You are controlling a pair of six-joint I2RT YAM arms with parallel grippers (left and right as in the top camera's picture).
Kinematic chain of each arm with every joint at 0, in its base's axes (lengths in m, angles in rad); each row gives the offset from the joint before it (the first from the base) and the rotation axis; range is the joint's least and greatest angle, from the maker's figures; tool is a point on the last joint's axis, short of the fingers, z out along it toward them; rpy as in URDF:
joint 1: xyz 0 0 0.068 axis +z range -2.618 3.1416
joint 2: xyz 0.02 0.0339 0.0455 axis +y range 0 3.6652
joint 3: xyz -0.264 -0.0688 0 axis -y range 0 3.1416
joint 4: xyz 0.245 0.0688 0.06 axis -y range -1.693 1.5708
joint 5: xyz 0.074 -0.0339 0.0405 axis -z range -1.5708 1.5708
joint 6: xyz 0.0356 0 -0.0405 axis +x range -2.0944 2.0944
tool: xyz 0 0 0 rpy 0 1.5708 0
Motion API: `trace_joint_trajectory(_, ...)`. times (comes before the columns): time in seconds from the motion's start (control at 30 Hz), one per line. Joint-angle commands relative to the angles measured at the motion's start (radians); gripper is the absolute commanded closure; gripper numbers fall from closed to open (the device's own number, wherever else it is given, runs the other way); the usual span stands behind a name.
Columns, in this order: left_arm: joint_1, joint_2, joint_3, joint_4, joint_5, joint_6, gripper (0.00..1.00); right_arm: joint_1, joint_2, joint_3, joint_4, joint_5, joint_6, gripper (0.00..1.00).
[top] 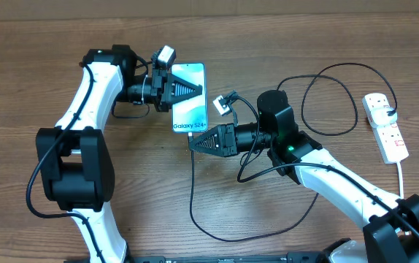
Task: Plug charger to phone and switch on socket
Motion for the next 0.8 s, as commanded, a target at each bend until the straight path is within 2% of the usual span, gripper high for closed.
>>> trace_joint_trajectory(0.0, -0.021, -0.029, 0.009, 0.0, 0.034, -0.018, 0.96, 0.003, -0.023, 0.01, 0.01, 0.016, 0.015, 0.96)
trace_joint_trajectory(0.77, -0.018, -0.029, 0.009, -0.001, 0.033, -0.018, 0.96, -0.025, -0.023, 0.01, 0.01, 0.015, 0.019, 0.96)
